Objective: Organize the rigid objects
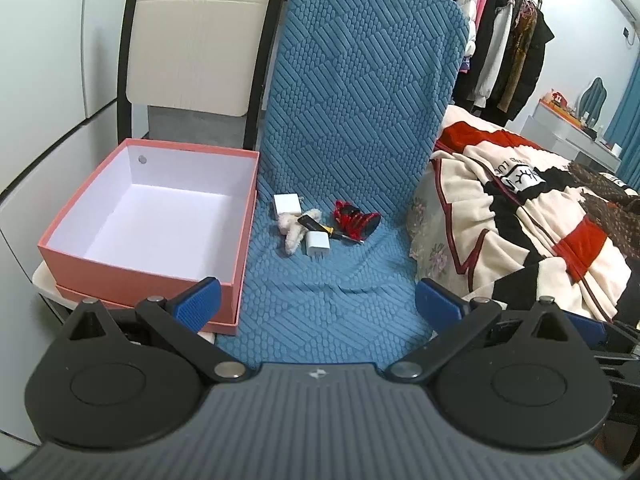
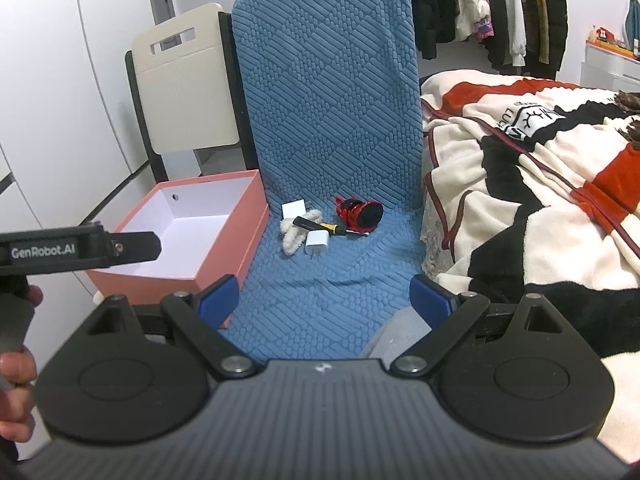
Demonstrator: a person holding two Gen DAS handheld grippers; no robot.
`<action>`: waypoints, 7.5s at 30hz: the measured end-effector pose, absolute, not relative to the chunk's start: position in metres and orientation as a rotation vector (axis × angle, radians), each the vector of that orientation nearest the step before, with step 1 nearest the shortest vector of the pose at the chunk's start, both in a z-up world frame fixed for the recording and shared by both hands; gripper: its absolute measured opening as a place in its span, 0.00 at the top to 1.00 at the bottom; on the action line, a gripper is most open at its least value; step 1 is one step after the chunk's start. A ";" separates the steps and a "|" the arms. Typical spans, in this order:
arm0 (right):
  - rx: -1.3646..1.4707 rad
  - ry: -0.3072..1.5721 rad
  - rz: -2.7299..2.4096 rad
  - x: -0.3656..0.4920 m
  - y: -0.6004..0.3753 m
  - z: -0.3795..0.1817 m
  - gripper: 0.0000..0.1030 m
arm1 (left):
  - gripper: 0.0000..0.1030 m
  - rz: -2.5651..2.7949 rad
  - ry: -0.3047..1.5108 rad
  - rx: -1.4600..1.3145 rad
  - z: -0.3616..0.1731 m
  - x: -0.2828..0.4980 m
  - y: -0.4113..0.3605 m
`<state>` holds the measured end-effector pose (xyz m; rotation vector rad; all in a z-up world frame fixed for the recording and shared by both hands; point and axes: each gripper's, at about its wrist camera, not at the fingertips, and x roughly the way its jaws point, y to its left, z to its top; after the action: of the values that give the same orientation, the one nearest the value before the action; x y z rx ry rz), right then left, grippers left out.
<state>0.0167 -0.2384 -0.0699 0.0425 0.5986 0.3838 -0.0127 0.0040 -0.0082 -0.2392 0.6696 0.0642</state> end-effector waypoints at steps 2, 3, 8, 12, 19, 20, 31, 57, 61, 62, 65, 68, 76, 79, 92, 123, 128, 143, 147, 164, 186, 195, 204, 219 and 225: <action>0.044 0.601 0.385 0.017 -0.239 -0.071 0.09 | 0.00 0.067 0.673 -0.235 -0.010 -0.013 0.006; 0.046 0.602 0.389 0.017 -0.239 -0.071 0.09 | 0.00 0.070 0.674 -0.238 -0.011 -0.013 0.007; 0.049 0.605 0.400 0.017 -0.236 -0.075 0.09 | 0.00 0.077 0.678 -0.255 -0.014 -0.011 0.012; 0.055 0.609 0.413 0.019 -0.234 -0.079 0.09 | 0.00 0.075 0.681 -0.250 -0.015 -0.009 0.012; 0.048 0.624 0.404 0.024 -0.231 -0.082 0.09 | 0.00 0.079 0.684 -0.267 -0.017 -0.007 0.014; 0.046 0.625 0.402 0.025 -0.230 -0.083 0.09 | 0.00 0.080 0.685 -0.268 -0.017 -0.006 0.015; 0.039 0.643 0.394 0.032 -0.224 -0.088 0.09 | 0.00 0.092 0.712 -0.278 -0.024 0.001 0.021; 0.052 0.707 0.373 0.064 -0.226 -0.121 0.09 | 0.00 0.105 0.824 -0.236 -0.060 0.043 0.009; 0.054 0.717 0.378 0.075 -0.224 -0.128 0.09 | 0.00 0.105 0.845 -0.230 -0.070 0.058 0.007; 0.055 0.718 0.379 0.078 -0.224 -0.130 0.09 | 0.00 0.104 0.851 -0.227 -0.073 0.062 0.007; 0.054 0.725 0.380 0.089 -0.222 -0.137 0.09 | 0.00 0.104 0.858 -0.218 -0.082 0.072 0.007; 0.070 0.733 0.379 0.099 -0.222 -0.144 0.09 | 0.00 0.110 0.862 -0.224 -0.089 0.082 0.009; 0.122 0.722 0.328 0.131 -0.228 -0.158 0.09 | 0.00 0.096 0.839 -0.183 -0.110 0.109 0.007; 0.160 0.715 0.309 0.149 -0.231 -0.163 0.09 | 0.00 0.068 0.821 -0.161 -0.120 0.121 0.003; 0.244 0.788 0.346 0.236 -0.208 -0.186 0.09 | 0.00 -0.032 0.759 -0.087 -0.172 0.184 -0.016; 0.246 0.997 0.533 0.358 -0.142 -0.260 0.24 | 0.59 0.096 0.808 -0.158 -0.259 0.276 0.013; 0.212 1.004 0.550 0.369 -0.128 -0.264 0.24 | 0.66 0.134 0.775 -0.134 -0.263 0.283 0.018; 0.064 1.037 0.578 0.388 -0.091 -0.275 0.33 | 0.75 0.118 0.769 -0.145 -0.276 0.304 0.028; 0.009 1.041 0.564 0.391 -0.081 -0.277 0.38 | 0.81 0.124 0.772 -0.125 -0.280 0.305 0.028; -0.030 1.019 0.498 0.356 -0.100 -0.260 0.53 | 0.87 0.071 0.789 -0.193 -0.266 0.278 0.026; 0.006 0.946 0.316 0.229 -0.156 -0.236 0.55 | 0.87 -0.070 0.863 -0.209 -0.241 0.169 0.011; 0.068 0.969 0.252 0.234 -0.171 -0.248 0.56 | 0.62 -0.057 0.893 -0.202 -0.246 0.174 0.011; 0.124 0.979 0.254 0.259 -0.164 -0.272 0.54 | 0.41 -0.055 0.881 -0.138 -0.248 0.190 0.002; 0.105 0.964 0.278 0.264 -0.161 -0.277 0.55 | 0.44 -0.052 0.891 -0.091 -0.266 0.225 -0.006; 0.076 0.922 0.286 0.253 -0.160 -0.264 0.55 | 0.47 -0.051 0.871 -0.123 -0.256 0.221 -0.002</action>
<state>0.2527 -0.1596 -0.2642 0.0759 0.9224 0.2857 0.2205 -0.0021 -0.2556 -0.1228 0.8710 -0.0514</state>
